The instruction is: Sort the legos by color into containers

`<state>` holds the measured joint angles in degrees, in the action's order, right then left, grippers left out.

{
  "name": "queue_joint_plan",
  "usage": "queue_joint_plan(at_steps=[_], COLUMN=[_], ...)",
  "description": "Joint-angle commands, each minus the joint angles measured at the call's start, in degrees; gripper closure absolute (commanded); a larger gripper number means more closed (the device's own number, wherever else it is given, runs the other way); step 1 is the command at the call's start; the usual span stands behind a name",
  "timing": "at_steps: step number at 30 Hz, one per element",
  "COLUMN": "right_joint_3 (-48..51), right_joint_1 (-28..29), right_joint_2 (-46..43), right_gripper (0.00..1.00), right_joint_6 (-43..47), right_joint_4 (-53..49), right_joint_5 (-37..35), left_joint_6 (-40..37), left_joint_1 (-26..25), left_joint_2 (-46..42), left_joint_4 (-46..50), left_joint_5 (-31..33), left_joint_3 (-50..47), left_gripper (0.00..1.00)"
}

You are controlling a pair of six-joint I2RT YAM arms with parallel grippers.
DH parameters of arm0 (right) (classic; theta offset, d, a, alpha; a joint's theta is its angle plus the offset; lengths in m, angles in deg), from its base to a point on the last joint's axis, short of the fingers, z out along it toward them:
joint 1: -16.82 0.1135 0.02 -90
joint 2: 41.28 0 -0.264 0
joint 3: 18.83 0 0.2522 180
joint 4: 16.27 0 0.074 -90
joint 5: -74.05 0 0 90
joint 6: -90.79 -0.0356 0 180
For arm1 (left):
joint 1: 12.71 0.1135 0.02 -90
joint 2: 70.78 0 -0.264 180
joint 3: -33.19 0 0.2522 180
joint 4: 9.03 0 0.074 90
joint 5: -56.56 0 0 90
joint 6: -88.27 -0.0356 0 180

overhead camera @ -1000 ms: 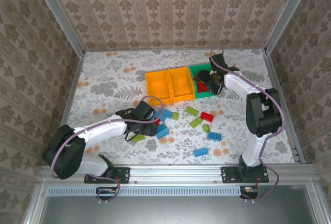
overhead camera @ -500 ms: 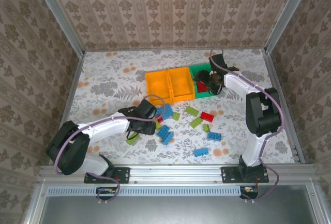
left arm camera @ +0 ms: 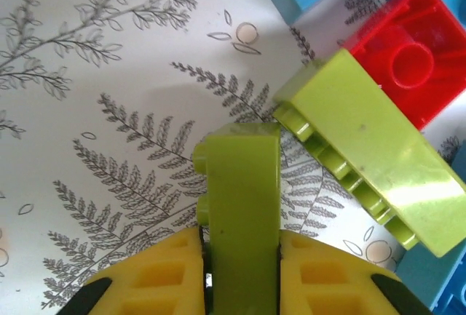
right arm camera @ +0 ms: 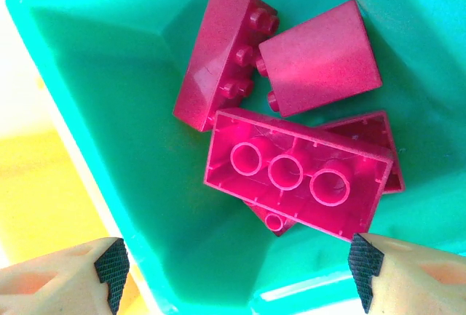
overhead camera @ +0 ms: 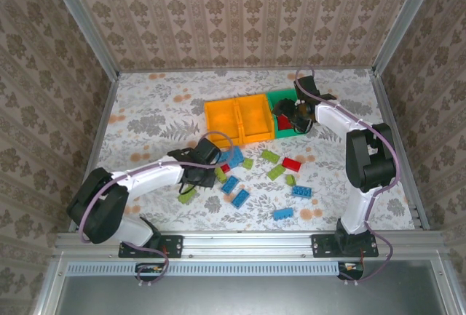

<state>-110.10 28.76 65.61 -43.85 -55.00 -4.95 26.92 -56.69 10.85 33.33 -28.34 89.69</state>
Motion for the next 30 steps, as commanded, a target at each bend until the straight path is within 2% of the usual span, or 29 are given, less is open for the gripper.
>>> queue_joint_plan(at_steps=[1,8,11,16,20,26,30], right_joint_3=[0.5,1.6,2.4,5.6,9.8,13.6,18.4], right_joint_1=[0.2,1.0,2.1,4.9,7.2,13.3,15.2], right_joint_2=[-0.3,-2.8,-3.9,-7.1,-12.0,-18.3,-23.0], right_gripper=[0.18,0.18,0.18,0.18,0.19,0.24,0.30], right_joint_6=[1.7,3.2,4.3,6.3,8.0,10.1,9.0], right_joint_4=[-0.9,-0.1,-0.4,-2.4,-4.8,-15.9,-18.3], right_joint_5=[0.0,-1.3,-2.4,-6.0,-8.3,-17.6,-18.3], left_joint_6=[0.1,-2.5,-5.6,-9.9,-12.8,-11.6,-10.7], left_joint_1=[1.5,4.0,6.6,10.4,12.0,14.7,15.6], left_joint_2=[-1.9,-8.5,-7.8,1.6,11.2,21.8,25.2], left_joint_4=[2.9,4.9,2.1,-0.4,0.1,-0.2,-0.3], left_joint_5=[1.5,5.5,4.0,-3.7,-7.3,-12.9,-14.2], left_joint_3=[1.7,7.5,11.6,22.2,31.8,41.0,44.0], left_gripper=[0.86,0.85,0.82,0.82,0.82,0.81,0.79])
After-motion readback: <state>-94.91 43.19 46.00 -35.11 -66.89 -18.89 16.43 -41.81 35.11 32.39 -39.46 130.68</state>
